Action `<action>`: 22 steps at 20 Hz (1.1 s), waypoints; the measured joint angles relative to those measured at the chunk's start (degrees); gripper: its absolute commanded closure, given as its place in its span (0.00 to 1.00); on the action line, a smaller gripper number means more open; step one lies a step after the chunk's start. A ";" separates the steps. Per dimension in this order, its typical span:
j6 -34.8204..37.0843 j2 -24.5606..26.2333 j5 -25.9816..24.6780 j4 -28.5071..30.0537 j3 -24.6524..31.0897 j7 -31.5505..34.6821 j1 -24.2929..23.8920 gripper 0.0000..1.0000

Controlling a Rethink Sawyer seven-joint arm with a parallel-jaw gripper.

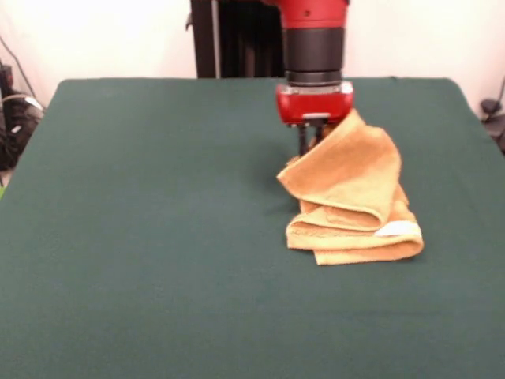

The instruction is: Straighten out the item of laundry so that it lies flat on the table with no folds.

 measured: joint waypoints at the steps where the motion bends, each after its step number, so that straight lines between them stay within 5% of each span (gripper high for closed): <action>1: -0.62 0.08 -0.99 0.00 -0.40 0.00 1.29 1.00; 22: 11.67 -8.45 -4.16 6.52 -0.78 0.00 0.98 1.00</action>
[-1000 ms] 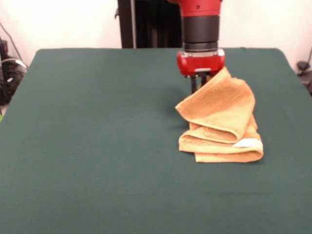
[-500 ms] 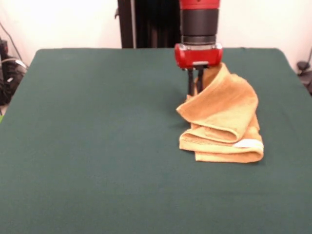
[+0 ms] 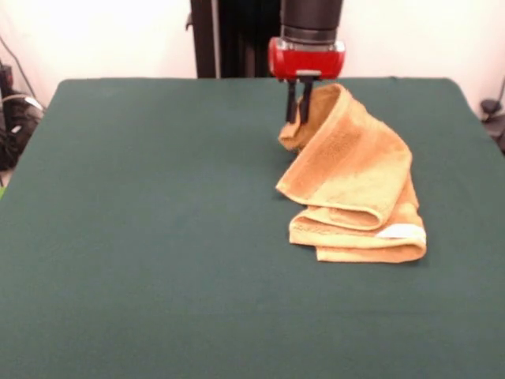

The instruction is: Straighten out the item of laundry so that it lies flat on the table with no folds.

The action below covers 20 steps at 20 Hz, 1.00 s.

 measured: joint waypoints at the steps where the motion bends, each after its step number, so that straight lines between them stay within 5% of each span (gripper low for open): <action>1: -0.49 -0.04 -0.37 0.72 -0.39 0.00 0.40 1.00; 7: -9.21 2.39 -2.12 4.70 -4.59 0.00 3.62 1.00; 20: -34.38 18.22 -2.27 9.18 -15.48 0.00 9.18 1.00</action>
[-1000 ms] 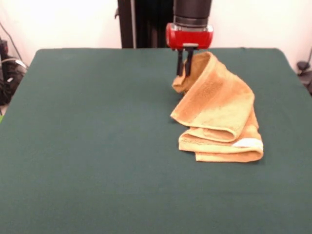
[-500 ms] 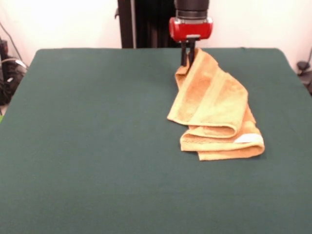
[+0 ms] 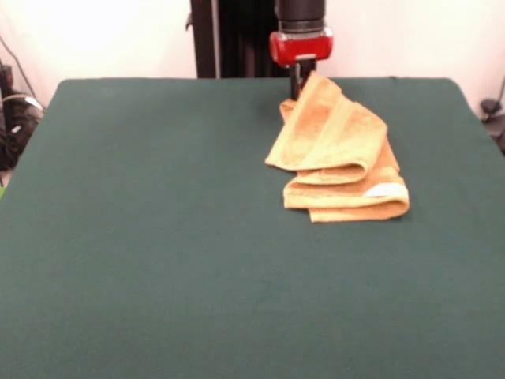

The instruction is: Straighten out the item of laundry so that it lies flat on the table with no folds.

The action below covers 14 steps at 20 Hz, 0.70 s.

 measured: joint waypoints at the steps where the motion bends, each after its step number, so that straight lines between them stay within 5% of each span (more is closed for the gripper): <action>1: -0.84 0.70 -0.04 0.25 -0.45 0.00 0.06 1.00; 9: -7.30 4.42 -0.98 1.11 -4.06 0.00 0.86 1.00; 10: -8.81 5.84 -1.08 1.66 -5.59 0.00 0.80 0.00; 14: -8.98 6.60 -1.04 2.07 -6.28 0.00 0.71 0.00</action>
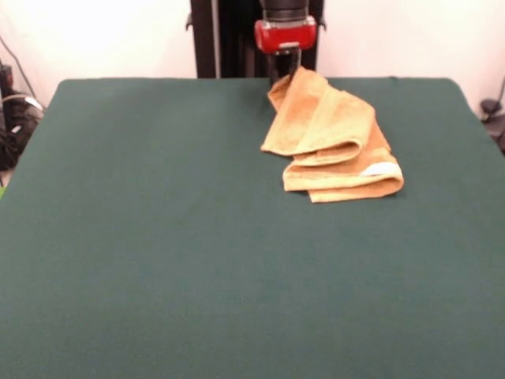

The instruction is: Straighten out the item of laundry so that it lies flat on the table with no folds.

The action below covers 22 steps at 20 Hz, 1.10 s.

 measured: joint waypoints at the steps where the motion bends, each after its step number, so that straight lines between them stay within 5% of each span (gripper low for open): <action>1: -0.01 0.60 0.00 0.31 -0.58 0.00 0.04 0.00; 15: 0.46 2.36 -1.02 1.32 -6.54 0.00 4.90 0.00; 18: 3.07 -0.29 -4.89 1.45 -5.31 0.00 3.77 0.00; 22: 10.43 -7.51 -12.39 2.68 0.34 0.00 -4.17 0.00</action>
